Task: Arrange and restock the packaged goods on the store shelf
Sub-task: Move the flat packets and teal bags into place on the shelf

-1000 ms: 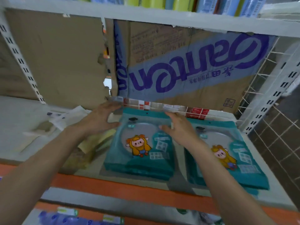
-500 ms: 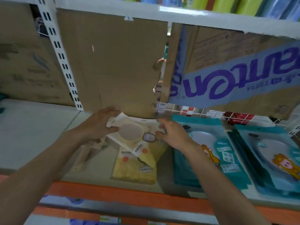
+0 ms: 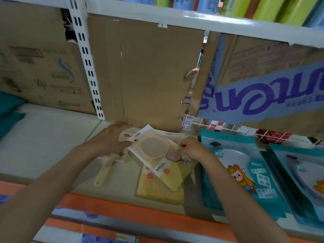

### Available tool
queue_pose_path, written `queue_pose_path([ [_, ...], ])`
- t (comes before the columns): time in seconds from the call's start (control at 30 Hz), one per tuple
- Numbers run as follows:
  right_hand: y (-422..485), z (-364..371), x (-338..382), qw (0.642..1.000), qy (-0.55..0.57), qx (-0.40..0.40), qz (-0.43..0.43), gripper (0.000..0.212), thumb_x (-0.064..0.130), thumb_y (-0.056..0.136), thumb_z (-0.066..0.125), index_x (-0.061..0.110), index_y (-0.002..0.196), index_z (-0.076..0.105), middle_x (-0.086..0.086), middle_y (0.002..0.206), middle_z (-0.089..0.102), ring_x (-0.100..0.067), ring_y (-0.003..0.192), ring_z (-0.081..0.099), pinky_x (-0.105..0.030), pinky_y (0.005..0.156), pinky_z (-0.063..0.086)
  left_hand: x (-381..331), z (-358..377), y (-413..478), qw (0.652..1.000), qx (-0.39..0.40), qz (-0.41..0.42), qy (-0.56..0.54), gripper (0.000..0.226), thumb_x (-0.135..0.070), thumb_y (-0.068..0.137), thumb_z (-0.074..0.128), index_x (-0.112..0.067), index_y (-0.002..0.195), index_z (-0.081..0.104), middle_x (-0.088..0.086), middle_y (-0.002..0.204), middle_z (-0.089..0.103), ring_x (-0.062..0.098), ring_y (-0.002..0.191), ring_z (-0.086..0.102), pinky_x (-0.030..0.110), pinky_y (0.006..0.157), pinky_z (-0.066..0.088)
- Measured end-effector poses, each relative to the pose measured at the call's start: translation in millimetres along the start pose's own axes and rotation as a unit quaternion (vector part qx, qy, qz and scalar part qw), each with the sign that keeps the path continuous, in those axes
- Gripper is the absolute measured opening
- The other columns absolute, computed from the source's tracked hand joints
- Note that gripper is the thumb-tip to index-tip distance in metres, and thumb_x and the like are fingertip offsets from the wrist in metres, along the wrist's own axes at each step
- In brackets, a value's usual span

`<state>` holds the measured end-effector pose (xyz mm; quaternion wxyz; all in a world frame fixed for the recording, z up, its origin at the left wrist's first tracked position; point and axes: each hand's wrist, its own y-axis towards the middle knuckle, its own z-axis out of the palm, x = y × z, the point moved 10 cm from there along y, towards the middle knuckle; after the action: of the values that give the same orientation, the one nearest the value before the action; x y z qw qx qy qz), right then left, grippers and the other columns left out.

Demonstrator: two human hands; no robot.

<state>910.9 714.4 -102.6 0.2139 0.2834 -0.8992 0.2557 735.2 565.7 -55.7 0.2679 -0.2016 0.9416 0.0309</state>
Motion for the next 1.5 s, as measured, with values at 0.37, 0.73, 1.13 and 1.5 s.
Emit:
queue_pose_path([
  [0.37,-35.8,-24.9,51.8,0.976,0.045,-0.087,-0.193,0.015,0.018,0.085,0.064,0.013,0.079,0.052,-0.007,0.089,0.063,-0.025,0.087,0.061,-0.040,0.076,0.049,14.4,0.3,-8.7,0.991,-0.033,-0.036,-0.126,0.058,-0.031,0.087,0.062,-0.029,0.139,0.036,-0.009,0.145,0.035,0.013,0.129,0.038,0.023,0.092,0.031],
  [0.73,-78.4,-78.6,67.9,0.940,0.087,-0.181,-0.275,0.031,0.016,0.087,0.062,0.024,0.069,0.038,-0.016,0.081,0.061,-0.031,0.078,0.062,-0.036,0.060,0.046,22.3,39.6,-15.7,0.859,0.001,-0.144,-0.491,0.100,-0.057,0.048,0.079,-0.016,0.133,0.046,-0.002,0.114,0.065,0.013,0.101,0.063,0.025,0.076,0.048],
  [1.13,-87.6,-61.2,13.0,0.939,0.241,-0.162,-0.183,0.017,0.015,0.086,0.064,0.006,0.079,0.051,-0.020,0.080,0.064,-0.040,0.075,0.061,-0.049,0.065,0.049,-34.5,9.4,21.5,0.841,-0.073,-0.025,-0.535,0.014,-0.008,0.089,0.057,-0.010,0.100,0.064,-0.001,0.089,0.073,0.011,0.082,0.069,0.023,0.077,0.056],
  [1.5,-100.6,2.5,-14.3,0.966,0.245,-0.052,-0.059,0.030,0.017,0.083,0.069,0.013,0.107,0.053,-0.009,0.097,0.069,-0.024,0.091,0.066,-0.043,0.067,0.057,-43.3,25.8,50.8,0.877,0.000,-0.072,-0.474,0.017,-0.003,0.084,0.063,-0.007,0.099,0.060,-0.001,0.074,0.067,0.000,0.052,0.063,0.013,0.051,0.051],
])
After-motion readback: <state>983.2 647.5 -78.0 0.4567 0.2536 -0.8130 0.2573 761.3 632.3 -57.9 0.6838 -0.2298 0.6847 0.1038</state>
